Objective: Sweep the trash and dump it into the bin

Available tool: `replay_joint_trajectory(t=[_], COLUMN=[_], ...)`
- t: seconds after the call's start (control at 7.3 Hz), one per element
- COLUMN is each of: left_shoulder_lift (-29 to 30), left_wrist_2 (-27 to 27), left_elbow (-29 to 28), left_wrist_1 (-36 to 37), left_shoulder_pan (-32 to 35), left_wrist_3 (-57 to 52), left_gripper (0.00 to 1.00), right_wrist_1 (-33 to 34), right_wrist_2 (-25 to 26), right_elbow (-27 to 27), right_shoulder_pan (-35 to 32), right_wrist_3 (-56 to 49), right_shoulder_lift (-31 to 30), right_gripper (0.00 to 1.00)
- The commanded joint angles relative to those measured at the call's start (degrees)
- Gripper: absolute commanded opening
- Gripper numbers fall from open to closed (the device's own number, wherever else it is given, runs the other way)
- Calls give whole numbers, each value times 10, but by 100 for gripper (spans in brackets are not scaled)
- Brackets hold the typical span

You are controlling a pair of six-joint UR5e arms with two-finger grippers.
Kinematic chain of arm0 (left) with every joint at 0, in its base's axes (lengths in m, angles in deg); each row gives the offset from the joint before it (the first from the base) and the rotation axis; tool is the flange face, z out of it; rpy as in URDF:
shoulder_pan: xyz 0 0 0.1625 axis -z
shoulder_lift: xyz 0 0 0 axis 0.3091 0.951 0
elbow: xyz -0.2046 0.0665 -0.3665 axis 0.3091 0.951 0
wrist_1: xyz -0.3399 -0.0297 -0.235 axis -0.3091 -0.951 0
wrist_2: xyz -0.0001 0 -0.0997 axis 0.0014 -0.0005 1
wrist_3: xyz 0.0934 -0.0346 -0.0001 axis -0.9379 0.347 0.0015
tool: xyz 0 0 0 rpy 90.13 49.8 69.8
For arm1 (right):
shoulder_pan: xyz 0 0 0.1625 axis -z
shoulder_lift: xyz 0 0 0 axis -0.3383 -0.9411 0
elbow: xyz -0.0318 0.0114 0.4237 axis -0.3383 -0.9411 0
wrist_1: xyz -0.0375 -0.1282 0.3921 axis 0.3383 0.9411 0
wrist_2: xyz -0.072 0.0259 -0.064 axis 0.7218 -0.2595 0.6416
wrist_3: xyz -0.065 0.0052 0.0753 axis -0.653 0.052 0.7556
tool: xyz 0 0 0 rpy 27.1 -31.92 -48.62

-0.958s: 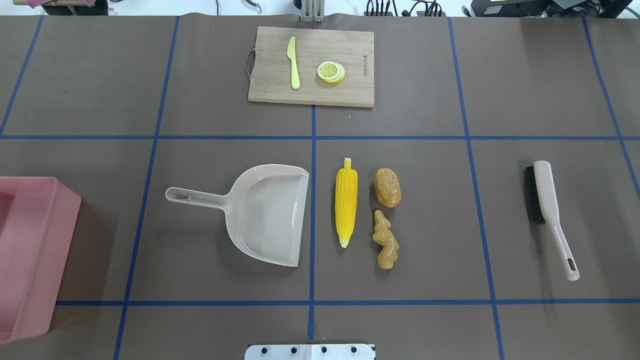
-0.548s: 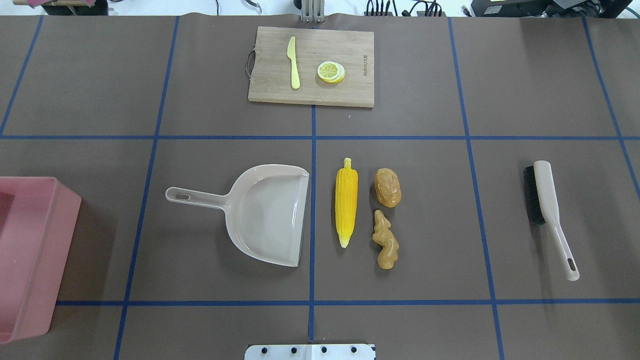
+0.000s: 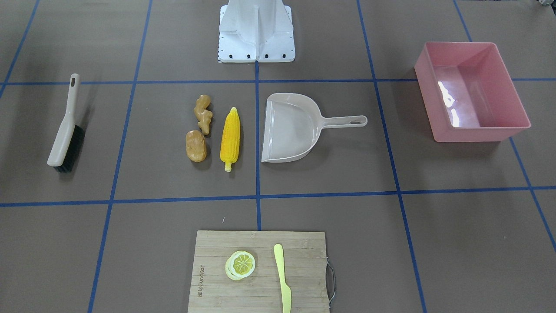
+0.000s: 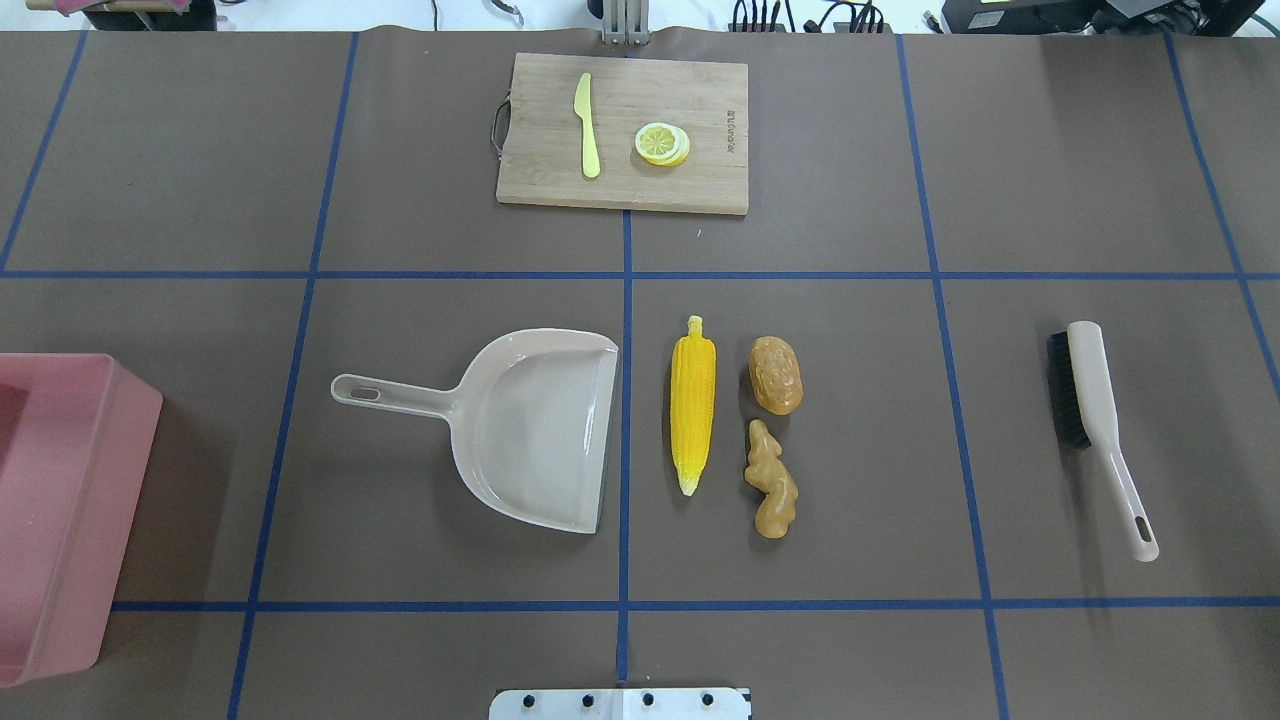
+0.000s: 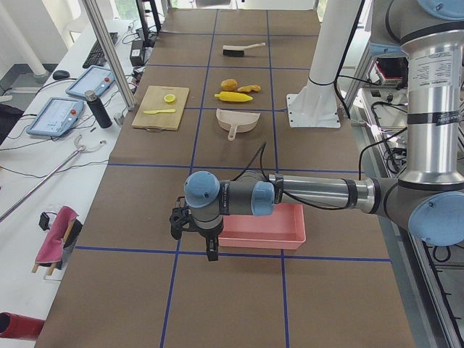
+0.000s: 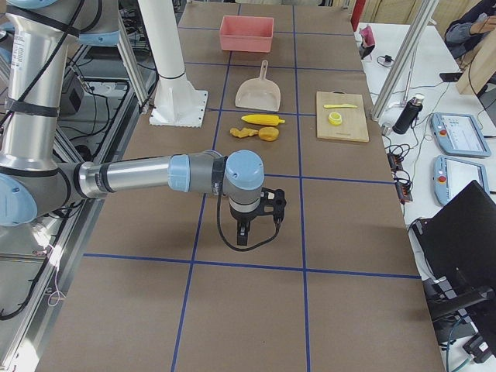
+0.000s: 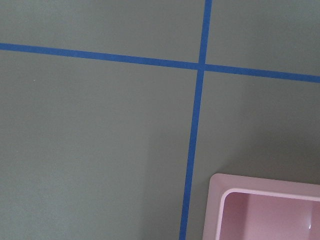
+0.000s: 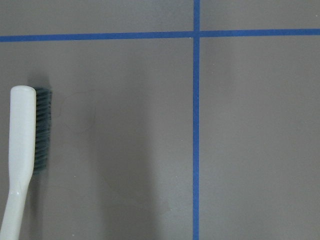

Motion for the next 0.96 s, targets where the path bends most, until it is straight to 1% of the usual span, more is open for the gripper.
replay_joint_trajectory(t=[0.0,0.27,0.41,0.55,0.68,0.82], left_shoulder_lift=[0,0,6,6,8,19], left_wrist_2=[0,2,3,3,2,-1], left_elbow=[1,2,11,44,97,131], left_wrist_1=[0,1,4,33,96,141], left_shoulder_pan=[0,1,1,1,1,-1], left_wrist_3=[0,0,1,1,1,1], left_gripper=[99,99,99,99,99,99], right_wrist_1=[-26,-28,-59,-95,-135,-164], right_wrist_2=[-10,-7,-3,-2,5,23], right_elbow=[13,41,45,45,46,48], right_shoulder_pan=[33,88,131,177,224,263], right_wrist_3=[62,137,187,247,310,364], right_shoulder_lift=[-5,-4,-3,-5,-5,-4], right_gripper=[100,99,99,99,99,99])
